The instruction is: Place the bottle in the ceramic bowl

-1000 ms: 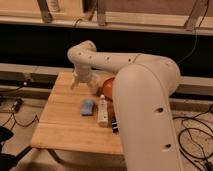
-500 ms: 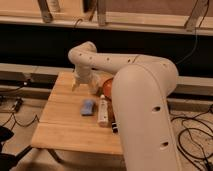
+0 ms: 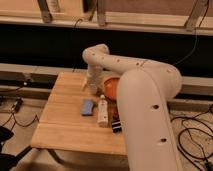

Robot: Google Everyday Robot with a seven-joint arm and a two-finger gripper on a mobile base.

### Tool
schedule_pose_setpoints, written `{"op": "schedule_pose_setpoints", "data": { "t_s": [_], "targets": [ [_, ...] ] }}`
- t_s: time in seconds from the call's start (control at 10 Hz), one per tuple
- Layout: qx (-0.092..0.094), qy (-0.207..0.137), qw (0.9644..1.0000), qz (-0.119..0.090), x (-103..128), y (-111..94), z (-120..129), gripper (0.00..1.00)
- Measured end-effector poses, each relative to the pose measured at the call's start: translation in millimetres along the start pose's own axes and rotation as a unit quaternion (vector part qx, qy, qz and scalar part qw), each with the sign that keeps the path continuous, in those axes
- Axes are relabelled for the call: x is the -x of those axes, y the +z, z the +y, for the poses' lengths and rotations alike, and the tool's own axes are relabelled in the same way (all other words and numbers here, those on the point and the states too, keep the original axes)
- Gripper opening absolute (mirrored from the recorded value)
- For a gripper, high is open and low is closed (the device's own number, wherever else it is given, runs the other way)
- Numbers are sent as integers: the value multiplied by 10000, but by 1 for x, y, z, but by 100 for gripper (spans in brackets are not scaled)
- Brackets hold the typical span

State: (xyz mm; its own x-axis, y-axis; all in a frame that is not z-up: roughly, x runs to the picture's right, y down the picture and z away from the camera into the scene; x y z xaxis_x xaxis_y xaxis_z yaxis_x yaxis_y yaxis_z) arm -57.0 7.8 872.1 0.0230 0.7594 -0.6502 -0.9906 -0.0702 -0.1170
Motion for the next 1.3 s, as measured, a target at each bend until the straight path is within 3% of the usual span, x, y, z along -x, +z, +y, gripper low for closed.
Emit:
{"op": "schedule_pose_setpoints", "data": {
  "t_s": [0.3,0.7,0.9,1.3],
  "targets": [
    [-128,183,9997,52,-4,-2,-34,70],
    [-273,469,9985,20,-32,-14,-72,70],
    [-195,484,9986,94,-47,-15,-73,70],
    [-194,456,9987,91,-47,-15,-69,70]
  ]
}}
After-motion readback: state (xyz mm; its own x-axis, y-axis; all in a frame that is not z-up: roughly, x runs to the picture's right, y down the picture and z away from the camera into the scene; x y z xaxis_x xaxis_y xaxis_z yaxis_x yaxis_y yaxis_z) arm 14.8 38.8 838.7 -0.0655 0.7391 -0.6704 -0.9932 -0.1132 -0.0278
